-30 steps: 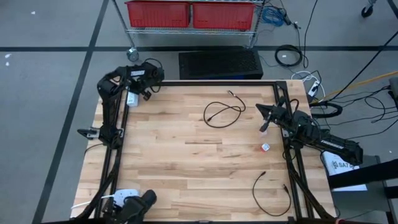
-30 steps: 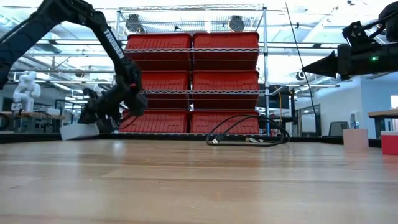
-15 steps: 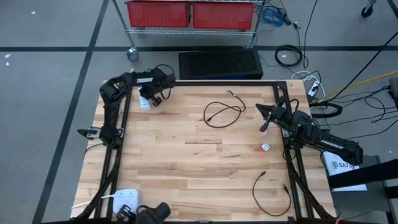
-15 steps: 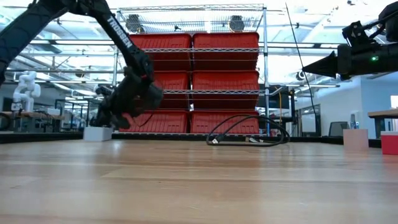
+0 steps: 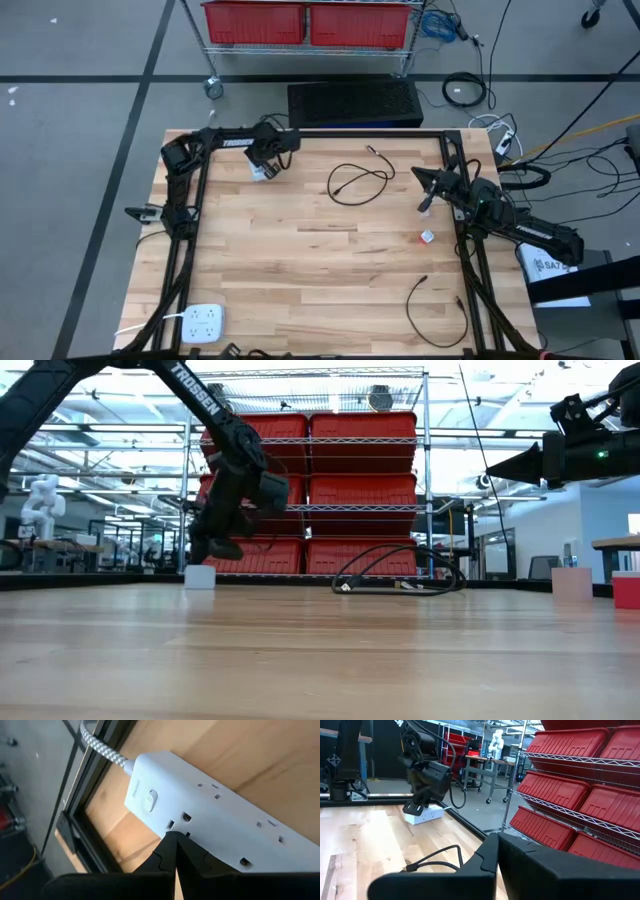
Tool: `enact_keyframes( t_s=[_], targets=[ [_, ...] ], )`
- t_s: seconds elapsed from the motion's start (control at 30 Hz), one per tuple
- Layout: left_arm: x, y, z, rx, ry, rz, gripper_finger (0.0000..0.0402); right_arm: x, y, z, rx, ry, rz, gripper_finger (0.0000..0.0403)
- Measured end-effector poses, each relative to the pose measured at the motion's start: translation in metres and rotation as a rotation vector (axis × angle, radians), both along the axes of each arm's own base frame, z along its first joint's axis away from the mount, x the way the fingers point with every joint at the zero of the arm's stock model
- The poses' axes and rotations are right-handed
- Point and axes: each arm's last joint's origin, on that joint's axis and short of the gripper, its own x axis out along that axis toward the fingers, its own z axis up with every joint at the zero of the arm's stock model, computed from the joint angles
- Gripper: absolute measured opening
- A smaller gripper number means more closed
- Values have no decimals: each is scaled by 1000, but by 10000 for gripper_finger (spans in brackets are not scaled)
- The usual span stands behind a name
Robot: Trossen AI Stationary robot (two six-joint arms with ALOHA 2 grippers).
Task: Insert USB
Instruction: Insert the pink charger adapter into the top white outlet extension
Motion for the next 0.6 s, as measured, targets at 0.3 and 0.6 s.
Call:
enact_keyframes(
  t_s=[0.3, 0.6],
  targets=[
    [34, -36, -1, 52, -106, -137, 10, 0, 0, 0, 0, 0, 0, 0],
    [61, -69, -1, 99, -225, -251, 10, 0, 0, 0, -234, 167, -20, 0]
  ],
)
